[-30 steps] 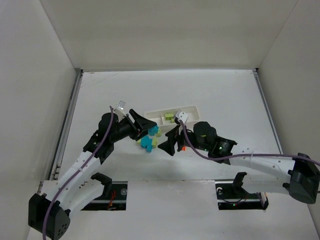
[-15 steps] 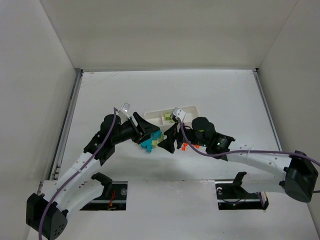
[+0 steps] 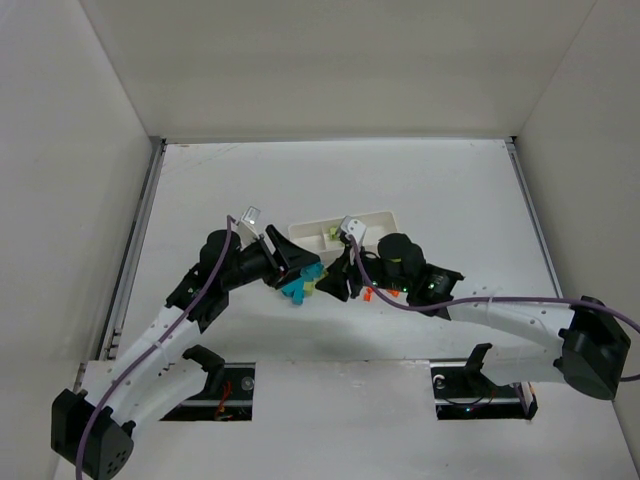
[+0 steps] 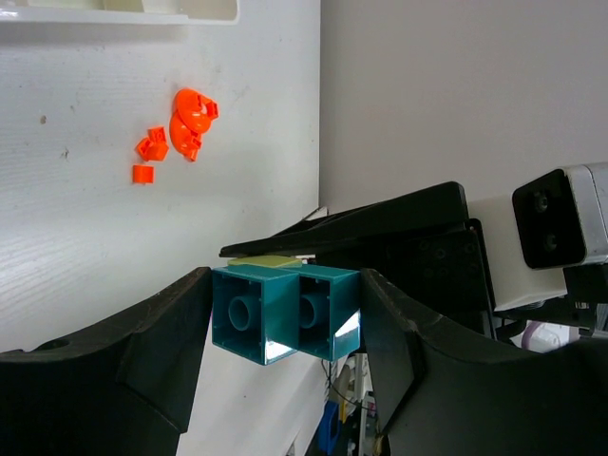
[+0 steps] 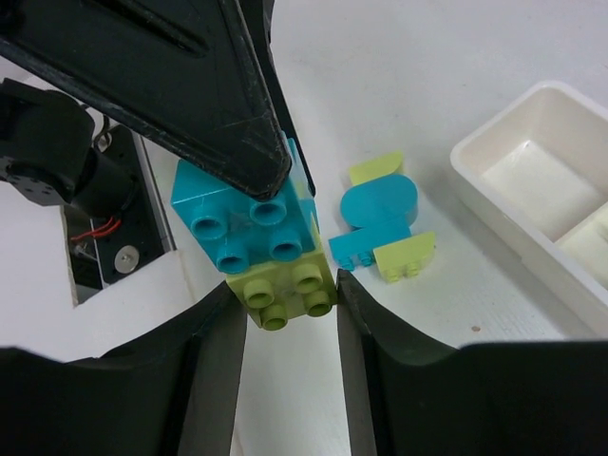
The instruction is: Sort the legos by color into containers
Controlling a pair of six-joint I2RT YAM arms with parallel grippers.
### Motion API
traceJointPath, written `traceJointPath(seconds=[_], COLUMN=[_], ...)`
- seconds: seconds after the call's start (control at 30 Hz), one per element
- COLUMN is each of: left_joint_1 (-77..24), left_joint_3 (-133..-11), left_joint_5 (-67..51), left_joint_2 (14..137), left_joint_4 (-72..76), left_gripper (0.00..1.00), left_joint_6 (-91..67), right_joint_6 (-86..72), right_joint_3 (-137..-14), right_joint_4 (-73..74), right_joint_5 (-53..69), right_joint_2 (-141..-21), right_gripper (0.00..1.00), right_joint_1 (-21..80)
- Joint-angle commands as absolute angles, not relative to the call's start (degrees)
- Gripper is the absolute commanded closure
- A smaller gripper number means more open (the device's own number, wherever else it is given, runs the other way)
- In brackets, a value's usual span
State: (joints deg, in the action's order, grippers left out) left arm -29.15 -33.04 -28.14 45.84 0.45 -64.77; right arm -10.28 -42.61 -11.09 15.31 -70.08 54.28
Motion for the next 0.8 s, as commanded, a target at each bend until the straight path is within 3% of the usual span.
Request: traceJointPath(seconds=[0.0,0.43,0.77], left_joint_1=[-28.4,-20.9,-23.9], left_joint_3=[-33.7,-32.3,-31.8], left_joint_5=[-29.4,-31.3,-21.6], left_joint_2=[44.5,43.0,44.2], left_joint_4=[0.1,0.3,5.5], left_gripper=[0.65,0.67,0.66], left_joint_6=[-65.2,-64.6,-59.4], right_joint_6=[-10.3,-12.7,-18.9], right_joint_3=[-44.2,-41.0,-50.5], right_joint_4=[-14.7,-14.9,-14.0], right_joint_5=[14.9,9.9,-3.7], right_joint_2=[-68.2,-65.6,-83.4], right_gripper=[0.61,0.61,0.61], right_joint_1=[53.7,49.2,40.8])
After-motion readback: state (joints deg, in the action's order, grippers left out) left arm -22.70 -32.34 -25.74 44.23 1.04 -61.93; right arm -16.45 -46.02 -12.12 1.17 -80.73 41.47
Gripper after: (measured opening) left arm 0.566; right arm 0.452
